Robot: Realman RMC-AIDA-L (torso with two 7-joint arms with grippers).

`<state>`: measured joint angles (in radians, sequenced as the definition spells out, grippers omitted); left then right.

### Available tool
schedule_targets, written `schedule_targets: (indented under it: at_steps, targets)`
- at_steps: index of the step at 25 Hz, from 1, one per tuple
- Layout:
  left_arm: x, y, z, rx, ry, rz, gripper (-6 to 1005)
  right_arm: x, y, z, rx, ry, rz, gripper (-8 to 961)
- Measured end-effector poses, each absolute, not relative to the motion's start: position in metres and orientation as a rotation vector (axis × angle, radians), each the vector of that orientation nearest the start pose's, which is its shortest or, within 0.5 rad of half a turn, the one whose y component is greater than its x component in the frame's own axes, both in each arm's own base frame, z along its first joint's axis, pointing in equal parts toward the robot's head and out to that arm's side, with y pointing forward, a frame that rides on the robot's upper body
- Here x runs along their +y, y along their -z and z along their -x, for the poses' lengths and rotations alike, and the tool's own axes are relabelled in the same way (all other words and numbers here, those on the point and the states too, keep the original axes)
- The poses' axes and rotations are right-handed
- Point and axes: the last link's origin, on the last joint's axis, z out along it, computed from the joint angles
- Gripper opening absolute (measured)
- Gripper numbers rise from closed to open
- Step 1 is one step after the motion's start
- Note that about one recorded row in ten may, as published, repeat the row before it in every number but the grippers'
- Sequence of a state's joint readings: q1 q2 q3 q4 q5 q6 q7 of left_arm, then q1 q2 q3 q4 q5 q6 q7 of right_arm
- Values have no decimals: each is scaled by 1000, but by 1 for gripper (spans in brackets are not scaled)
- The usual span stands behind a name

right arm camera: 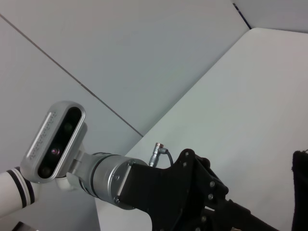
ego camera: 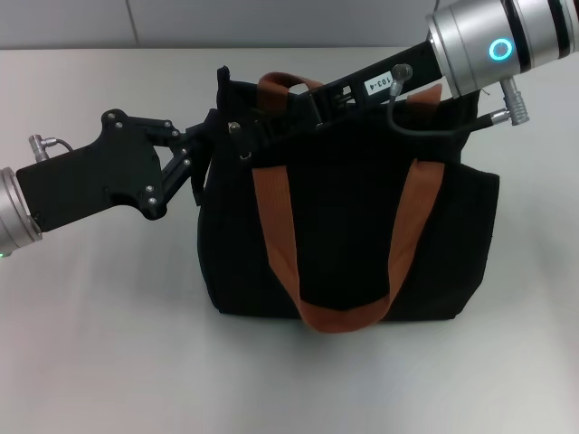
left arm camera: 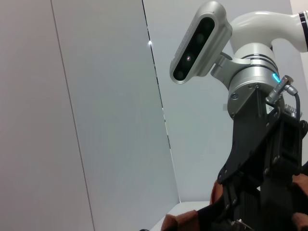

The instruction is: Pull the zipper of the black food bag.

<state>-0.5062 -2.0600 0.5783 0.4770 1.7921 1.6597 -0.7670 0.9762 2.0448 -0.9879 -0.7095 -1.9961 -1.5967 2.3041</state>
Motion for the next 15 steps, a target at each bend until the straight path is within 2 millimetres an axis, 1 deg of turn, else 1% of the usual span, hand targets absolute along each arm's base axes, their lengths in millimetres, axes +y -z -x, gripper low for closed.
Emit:
schedule_targets:
  at_steps: [6,15]
  targets:
    - [318,-10,260,-1,928,2483,25,392,18,-87,1185,-442,3038,326]
    - [318,-11,257,10,953,2485,26,392,25,-84,1158,-418,3044,326]
